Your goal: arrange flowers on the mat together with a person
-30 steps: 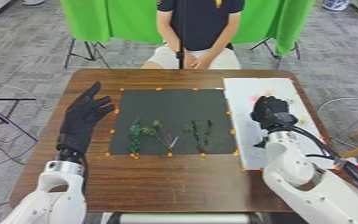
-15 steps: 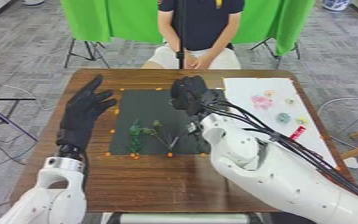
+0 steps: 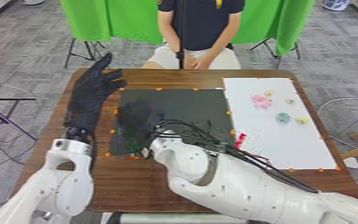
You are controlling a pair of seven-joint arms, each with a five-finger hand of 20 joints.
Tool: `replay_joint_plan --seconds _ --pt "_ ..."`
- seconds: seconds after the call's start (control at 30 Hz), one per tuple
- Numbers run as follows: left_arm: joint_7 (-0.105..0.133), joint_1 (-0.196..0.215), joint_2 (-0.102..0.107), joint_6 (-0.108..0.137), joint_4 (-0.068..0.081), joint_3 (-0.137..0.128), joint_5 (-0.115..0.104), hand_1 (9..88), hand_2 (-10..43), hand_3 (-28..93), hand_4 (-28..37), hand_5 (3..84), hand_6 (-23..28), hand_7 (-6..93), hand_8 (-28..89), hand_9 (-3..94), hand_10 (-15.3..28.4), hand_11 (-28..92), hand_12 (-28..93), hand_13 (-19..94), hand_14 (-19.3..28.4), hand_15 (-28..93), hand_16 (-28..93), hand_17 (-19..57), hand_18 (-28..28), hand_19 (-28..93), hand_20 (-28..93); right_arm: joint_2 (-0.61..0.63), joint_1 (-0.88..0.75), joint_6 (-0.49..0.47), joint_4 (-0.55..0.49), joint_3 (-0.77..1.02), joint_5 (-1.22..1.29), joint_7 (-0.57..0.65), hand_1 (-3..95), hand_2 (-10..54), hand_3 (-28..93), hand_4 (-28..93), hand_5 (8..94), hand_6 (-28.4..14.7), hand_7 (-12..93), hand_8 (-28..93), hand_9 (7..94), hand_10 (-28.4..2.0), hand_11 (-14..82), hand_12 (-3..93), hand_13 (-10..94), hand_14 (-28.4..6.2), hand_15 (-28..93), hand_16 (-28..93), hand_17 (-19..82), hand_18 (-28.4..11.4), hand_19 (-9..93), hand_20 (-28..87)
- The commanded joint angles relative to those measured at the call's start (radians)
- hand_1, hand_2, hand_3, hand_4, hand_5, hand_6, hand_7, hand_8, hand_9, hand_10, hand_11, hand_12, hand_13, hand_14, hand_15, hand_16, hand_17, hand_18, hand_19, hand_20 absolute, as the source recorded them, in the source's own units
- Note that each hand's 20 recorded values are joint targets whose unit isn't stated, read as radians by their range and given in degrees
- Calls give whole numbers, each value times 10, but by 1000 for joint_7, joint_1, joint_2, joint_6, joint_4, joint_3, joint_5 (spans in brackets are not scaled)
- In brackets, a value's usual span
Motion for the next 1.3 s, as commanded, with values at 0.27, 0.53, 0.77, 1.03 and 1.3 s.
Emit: replay_joint_plan --seconds 0.27,0.53,0.77,1.03,1.3 --pt "-29 -38 -36 -42 20 14 27 206 76 777 -283 333 42 112 -96 355 186 252 84 257 262 499 -102 -82 239 493 129 -67 -2 -117 53 60 -169 -20 542 -95 607 -283 779 65 173 -38 857 -63 391 308 833 -39 564 233 279 -161 770 150" --pt "27 7 0 -23 2 25 7 207 76 778 -283 333 43 112 -96 356 186 253 84 257 262 501 -102 -81 239 493 128 -39 56 -124 31 -61 -148 59 480 -95 623 -283 715 66 169 -58 822 -75 425 274 807 -47 576 225 260 -167 759 159" --pt "2 -9 -16 -28 8 21 16 212 75 780 -283 334 43 114 -96 355 186 255 84 257 261 502 -103 -81 239 494 128 -56 21 -168 45 2 -202 38 436 -95 679 -283 683 67 168 -134 803 -82 443 247 790 -54 581 217 251 -170 750 170" --pt "-21 -6 -23 -19 1 3 20 215 76 781 -283 334 44 115 -97 355 186 257 83 256 261 503 -103 -81 239 495 127 -77 -19 -151 17 103 -149 -16 432 -95 674 -283 679 66 171 -140 800 -85 447 231 788 -57 576 212 249 -174 748 175" --pt "10 110 13 53 -53 -77 6 214 75 779 -283 334 43 115 -97 355 187 254 83 255 263 502 -103 -82 240 496 127 44 -16 -254 -178 211 77 50 378 -95 680 -283 659 50 164 -138 761 -106 422 215 740 -79 581 205 231 -192 738 176"
